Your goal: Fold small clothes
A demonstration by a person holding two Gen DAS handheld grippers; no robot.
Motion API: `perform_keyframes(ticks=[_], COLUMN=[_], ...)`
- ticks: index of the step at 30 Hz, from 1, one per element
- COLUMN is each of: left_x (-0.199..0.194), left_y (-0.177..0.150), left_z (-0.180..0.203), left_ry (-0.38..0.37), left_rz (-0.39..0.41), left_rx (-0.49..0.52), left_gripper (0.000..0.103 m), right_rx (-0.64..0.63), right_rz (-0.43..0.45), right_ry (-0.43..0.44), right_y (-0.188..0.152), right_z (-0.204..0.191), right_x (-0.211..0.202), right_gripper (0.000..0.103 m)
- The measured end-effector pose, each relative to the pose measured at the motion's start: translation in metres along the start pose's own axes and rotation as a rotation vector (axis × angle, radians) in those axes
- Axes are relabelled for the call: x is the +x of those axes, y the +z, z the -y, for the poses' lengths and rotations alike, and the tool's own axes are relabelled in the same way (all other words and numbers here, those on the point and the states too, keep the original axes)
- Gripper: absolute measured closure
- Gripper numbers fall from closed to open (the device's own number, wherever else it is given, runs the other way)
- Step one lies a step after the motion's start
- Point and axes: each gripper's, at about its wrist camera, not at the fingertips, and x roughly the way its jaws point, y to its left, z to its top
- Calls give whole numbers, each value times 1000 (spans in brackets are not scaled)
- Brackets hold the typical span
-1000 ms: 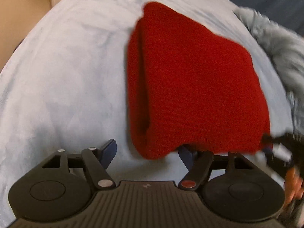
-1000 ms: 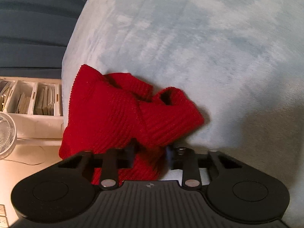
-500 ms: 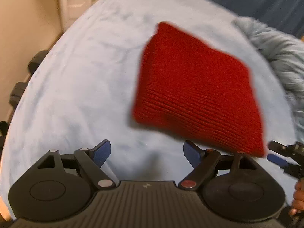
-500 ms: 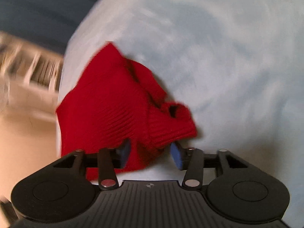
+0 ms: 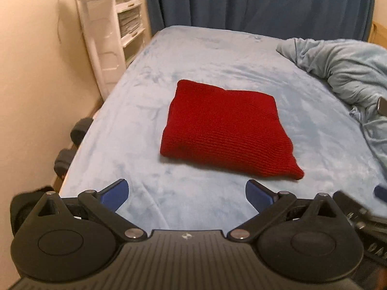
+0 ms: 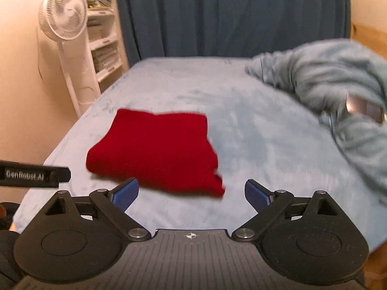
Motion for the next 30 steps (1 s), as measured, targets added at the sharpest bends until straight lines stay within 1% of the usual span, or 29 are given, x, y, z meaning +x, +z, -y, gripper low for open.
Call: perform_keyframes(ticks=[5, 10, 16, 30], left_x=[-19, -35, -40, -40], left_y=[-12, -18, -22, -27], left_z=[-9, -8, -8, -5], left_ry=[29, 70, 57, 56], left_rz=[4, 33, 28, 15], left_rx=[-30, -3, 4, 19], left_gripper=[0, 0, 0, 0], right_rx=[6, 9, -7, -21], right_rz=[-13, 6, 14, -14], right_ry=[-23, -8, -4, -9], right_y=[-10, -9, -12, -13], right_z=[-11, -19, -26, -29], right_x=[-15, -26, -33, -28], right_gripper=[7, 7, 7, 6])
